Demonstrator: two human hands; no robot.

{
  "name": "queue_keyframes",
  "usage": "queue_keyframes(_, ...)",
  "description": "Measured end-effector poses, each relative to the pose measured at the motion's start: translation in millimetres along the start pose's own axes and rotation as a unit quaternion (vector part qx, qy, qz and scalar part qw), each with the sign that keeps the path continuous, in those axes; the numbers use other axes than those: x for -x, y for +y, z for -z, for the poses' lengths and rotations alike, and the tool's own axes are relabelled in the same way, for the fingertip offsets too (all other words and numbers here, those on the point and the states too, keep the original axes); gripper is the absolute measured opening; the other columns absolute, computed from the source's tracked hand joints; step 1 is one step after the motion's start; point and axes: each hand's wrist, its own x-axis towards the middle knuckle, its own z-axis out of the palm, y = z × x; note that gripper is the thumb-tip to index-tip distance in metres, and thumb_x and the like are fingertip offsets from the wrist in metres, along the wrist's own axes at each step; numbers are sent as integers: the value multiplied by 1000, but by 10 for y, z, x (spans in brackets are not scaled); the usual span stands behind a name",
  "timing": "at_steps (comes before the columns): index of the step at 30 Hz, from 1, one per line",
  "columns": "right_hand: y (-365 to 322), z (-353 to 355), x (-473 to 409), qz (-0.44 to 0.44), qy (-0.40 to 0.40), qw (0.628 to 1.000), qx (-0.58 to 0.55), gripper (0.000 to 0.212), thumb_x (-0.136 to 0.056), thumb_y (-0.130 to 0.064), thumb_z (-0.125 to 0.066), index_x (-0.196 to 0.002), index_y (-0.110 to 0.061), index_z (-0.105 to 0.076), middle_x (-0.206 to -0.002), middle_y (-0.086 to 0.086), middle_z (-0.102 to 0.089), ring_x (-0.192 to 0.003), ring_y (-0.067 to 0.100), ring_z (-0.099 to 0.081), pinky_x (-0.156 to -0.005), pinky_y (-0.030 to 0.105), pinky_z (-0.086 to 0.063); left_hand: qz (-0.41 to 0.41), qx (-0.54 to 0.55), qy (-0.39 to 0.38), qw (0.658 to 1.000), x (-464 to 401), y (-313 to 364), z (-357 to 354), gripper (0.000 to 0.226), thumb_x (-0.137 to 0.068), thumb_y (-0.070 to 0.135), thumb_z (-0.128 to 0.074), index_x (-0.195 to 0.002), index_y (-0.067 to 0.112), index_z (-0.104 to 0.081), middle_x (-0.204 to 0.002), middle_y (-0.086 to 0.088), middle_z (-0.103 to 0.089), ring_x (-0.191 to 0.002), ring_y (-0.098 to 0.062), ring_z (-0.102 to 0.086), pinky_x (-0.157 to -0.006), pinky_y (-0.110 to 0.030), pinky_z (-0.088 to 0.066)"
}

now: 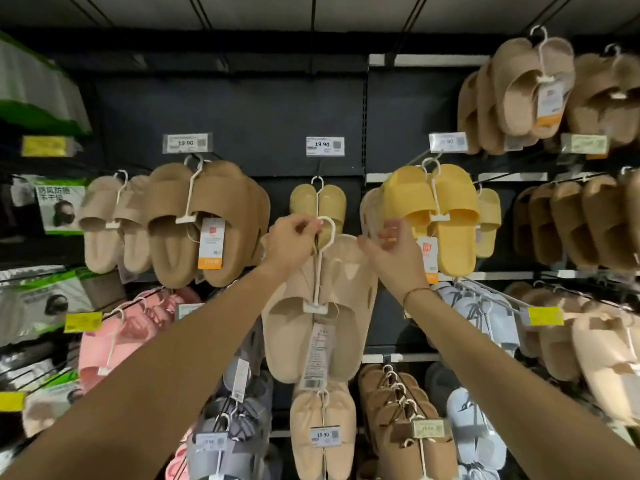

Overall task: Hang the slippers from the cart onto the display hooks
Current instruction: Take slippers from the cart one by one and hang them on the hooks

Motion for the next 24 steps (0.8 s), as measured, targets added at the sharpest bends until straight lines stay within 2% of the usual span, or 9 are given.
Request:
queue_keyframes(2, 307, -30, 26, -100, -48, 994, -9, 112, -55, -60, -87, -143, -15, -34, -137, -1, -50, -122, 18, -52, -102, 41, -49, 22, 44, 16, 999, -123, 6, -41, 25, -93, 29, -65, -71, 31, -75, -72, 8, -71, -78, -20, -67, -83, -51, -58)
queue_keyframes(4, 556, -143, 12, -194, -105, 970, -104, 126, -42, -63, -90, -145, -18, -32, -139, -1, -52, -119, 19, -57, -100, 45, -52, 30, 54, 27, 998, -272, 29, -105, 30, -95, 24, -66, -66, 30, -73, -73, 3, -72, -78, -21, -67, -83, -50, -59)
queue_keyframes(6, 708, -282, -50, -240, -112, 948, -178, 117, -45, -58, -93, -141, -20, -38, -128, -1, -60, -109, 18, -63, -91, 43, -57, 32, 54, 32, 998, -369, 44, -208, 30, -97, 20, -65, -69, 27, -74, -77, -2, -73, -82, -25, -69, -84, -49, -59)
queue_keyframes(9, 788, -458, -217, -196, -84, 951, -223, 92, -59, -41, -95, -132, -21, -43, -118, -3, -62, -101, 13, -63, -76, 32, -58, 45, 41, 32, 998, -523, -2, -377, 26, -94, 28, -64, -71, 26, -76, -76, 3, -74, -87, -26, -71, -87, -51, -57)
queue_keyframes(12, 858, -568, -551, -161, -58, 966, -192, 73, -64, -29, -92, -120, -22, -46, -114, -2, -61, -99, 14, -61, -84, 39, -57, 15, -19, 37, 999, -732, -81, -453, 21, -87, 39, -56, -76, 33, -74, -74, 12, -72, -86, -17, -68, -93, -54, -51)
queue_keyframes(14, 893, -612, -818, -139, -47, 975, -167, 63, -63, -30, -88, -113, -27, -51, -112, 0, -64, -97, 18, -62, -88, 45, -57, 8, -38, 53, 998, -886, -113, -431, 20, -87, 40, -55, -79, 37, -72, -74, 15, -70, -88, -17, -67, -95, -51, -50)
queue_keyframes(17, 876, -659, -1170, -113, -67, 982, -136, 61, -56, -39, -85, -109, -29, -56, -108, -1, -67, -96, 21, -65, -86, 48, -58, 21, -44, 86, 995, -1187, -154, -375, 26, -94, 35, -60, -74, 26, -74, -76, 10, -73, -91, -22, -68, -89, -40, -50)
queue_keyframes(20, 800, -720, -1463, -103, -82, 980, -148, 63, -53, -42, -85, -108, -30, -56, -107, 0, -68, -97, 23, -66, -85, 49, -58, 23, -31, 107, 993, -1449, -142, -359, 30, -96, 35, -62, -66, 33, -68, -73, 16, -69, -89, -19, -67, -90, -38, -50)
queue_keyframes(24, 733, -794, -1698, -88, -88, 978, -170, 58, -65, -30, -87, -115, -22, -57, -109, 2, -68, -98, 23, -66, -85, 49, -58, -13, 14, 87, 996, -1683, -194, -337, 22, -95, 36, -62, -75, 39, -70, -84, 14, -75, -91, -15, -72, -94, -45, -55)
